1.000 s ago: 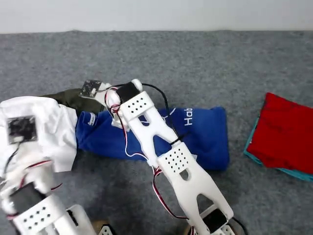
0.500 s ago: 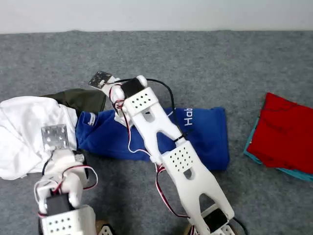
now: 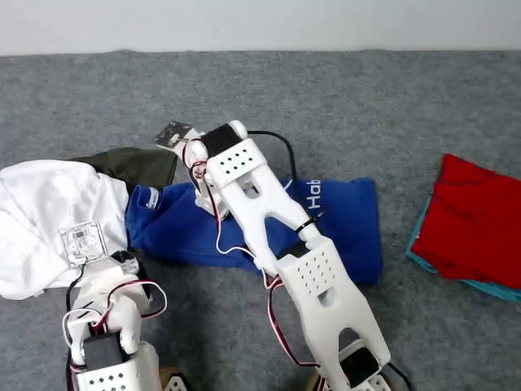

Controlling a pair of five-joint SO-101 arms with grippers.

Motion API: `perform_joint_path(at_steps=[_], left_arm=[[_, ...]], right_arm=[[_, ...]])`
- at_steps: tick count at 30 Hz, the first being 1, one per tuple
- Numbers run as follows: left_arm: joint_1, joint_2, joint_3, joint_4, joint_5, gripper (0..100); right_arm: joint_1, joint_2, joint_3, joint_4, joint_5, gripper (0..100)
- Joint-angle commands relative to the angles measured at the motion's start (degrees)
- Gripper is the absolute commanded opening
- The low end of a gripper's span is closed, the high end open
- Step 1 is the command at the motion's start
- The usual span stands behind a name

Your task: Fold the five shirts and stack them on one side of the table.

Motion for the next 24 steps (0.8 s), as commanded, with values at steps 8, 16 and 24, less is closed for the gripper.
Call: perform_joint_path(at_steps=[8,16,24], left_arm=[[0.18,-0.62,-0.48,9.58,0.97,1],[0.44,-0.62,-0.48,9.58,0.97,1],[0.44,-0.62,-0.48,9.58,0.97,1]], right_arm=[[-0.40,-4.35,8.88,1.10,-0.70,2.0],[-0.48,-6.90,4.04,2.42,-0.97,2.0],[2.42,-20.00,9.14,2.51,-0.97,2.0]])
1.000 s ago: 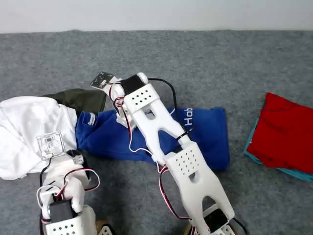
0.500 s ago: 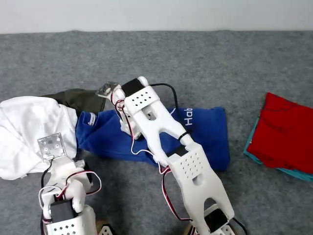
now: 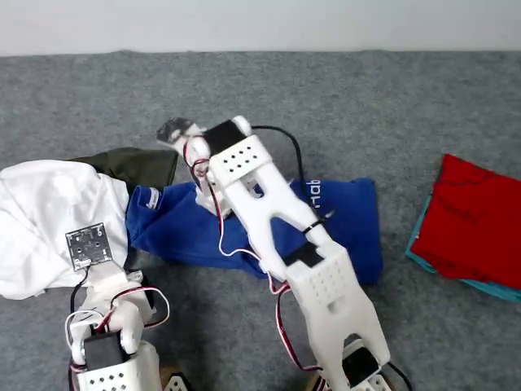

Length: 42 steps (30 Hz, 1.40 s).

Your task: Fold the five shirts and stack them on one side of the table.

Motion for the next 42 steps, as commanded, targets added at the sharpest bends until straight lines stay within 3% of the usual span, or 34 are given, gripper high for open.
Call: perform_joint_path(at_steps=[1,18,23,28,33,42], left_arm=[[0.44,-0.62,-0.48,0.26,0.53,1],[0.44,-0.62,-0.48,0.26,0.53,1],[0.44,-0.62,-0.48,0.26,0.53,1],[0.44,-0.62,-0.48,0.26,0.53,1],[0.44,-0.62,-0.48,0.26,0.53,1],[0.44,-0.62,-0.48,0.26,0.53,1]], right_arm=[[2.95,-10.68,3.25,2.42,-0.62,2.0],[17.80,-38.46,35.34,2.07,-0.88,2.0],[23.08,-40.48,41.05,1.36,-7.30,4.3],[23.43,-40.48,43.87,-5.32,-15.91,22.8],[25.01,-40.40,46.24,-12.53,-25.93,25.1],[32.66,-36.35,54.68,-19.91,-23.12,25.1]])
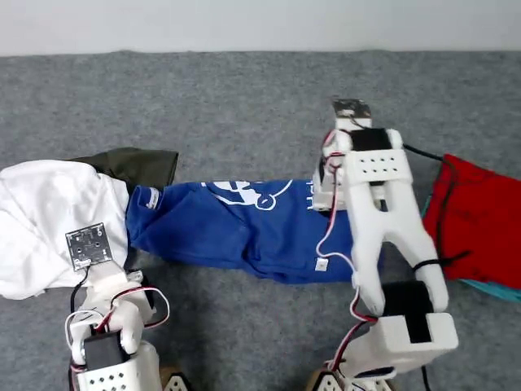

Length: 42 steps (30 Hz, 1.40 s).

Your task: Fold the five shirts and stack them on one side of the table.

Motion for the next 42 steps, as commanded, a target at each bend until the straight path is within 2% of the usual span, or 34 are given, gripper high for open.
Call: perform_joint_path(at_steps=[1,14,17,24,27,32,38,42], left_arm=[[0.44,-0.62,-0.48,0.26,0.53,1],[0.44,-0.62,-0.48,0.26,0.53,1],[0.44,-0.62,-0.48,0.26,0.53,1],[0.44,-0.62,-0.48,0.26,0.53,1],[0.44,-0.62,-0.48,0.26,0.53,1],[0.44,-0.62,-0.48,0.26,0.53,1],[0.44,-0.62,-0.48,0.26,0.53,1],[0.44,-0.62,-0.48,0.26,0.53,1]], right_arm=[[2.51,1.89,0.70,-3.56,1.32,25.1],[2.77,12.53,0.62,-13.58,1.49,25.1],[2.07,12.79,0.44,-15.08,4.57,25.1],[2.07,7.52,-4.66,-6.37,5.89,24.9],[2.15,6.73,-8.00,-5.67,6.07,24.8],[2.15,9.71,-8.97,-13.05,11.60,24.8],[3.03,20.35,-10.37,-22.90,15.21,24.8],[2.86,25.98,-17.49,-20.53,15.30,24.8]])
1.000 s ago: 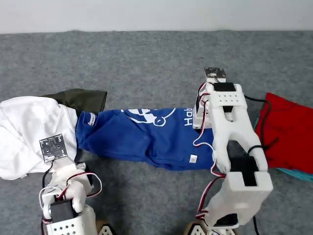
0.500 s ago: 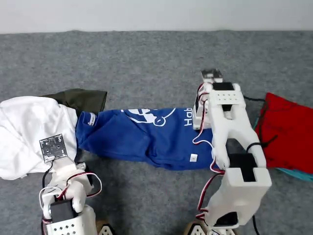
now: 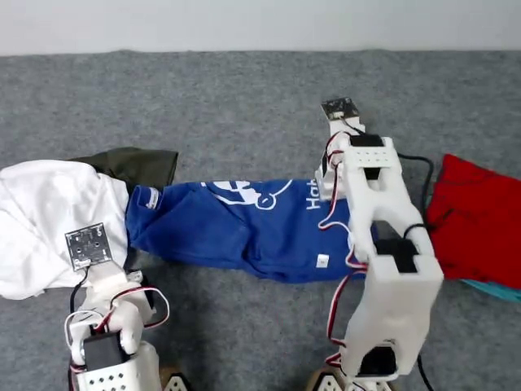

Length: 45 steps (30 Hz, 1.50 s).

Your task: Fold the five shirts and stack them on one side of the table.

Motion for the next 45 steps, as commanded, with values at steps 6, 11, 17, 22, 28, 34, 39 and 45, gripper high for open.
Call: perform_joint_path(at_steps=[6,11,17,22,28,34,39,45], left_arm=[[0.44,-0.62,-0.48,0.26,0.53,1],[0.44,-0.62,-0.48,0.26,0.53,1],[0.44,-0.62,-0.48,0.26,0.53,1],[0.44,-0.62,-0.48,0.26,0.53,1],[0.44,-0.62,-0.48,0.26,0.53,1],[0.44,-0.62,-0.48,0.26,0.53,1],[0.44,-0.62,-0.48,0.26,0.53,1],[0.44,-0.62,-0.48,0.26,0.53,1]], right_arm=[[0.31,0.40,-20.92,18.15,0.26,24.8],[0.31,-1.01,-25.85,28.88,0.00,24.8],[0.04,-1.27,-26.20,38.20,-4.40,25.1],[0.04,0.22,-22.51,37.58,-4.22,25.1],[0.13,7.25,-17.67,28.09,-4.92,25.0],[0.04,13.58,-17.67,23.52,-8.53,24.0],[0.04,14.11,-17.67,22.81,-4.48,3.9],[1.71,9.71,-17.67,26.33,-0.53,0.9]])
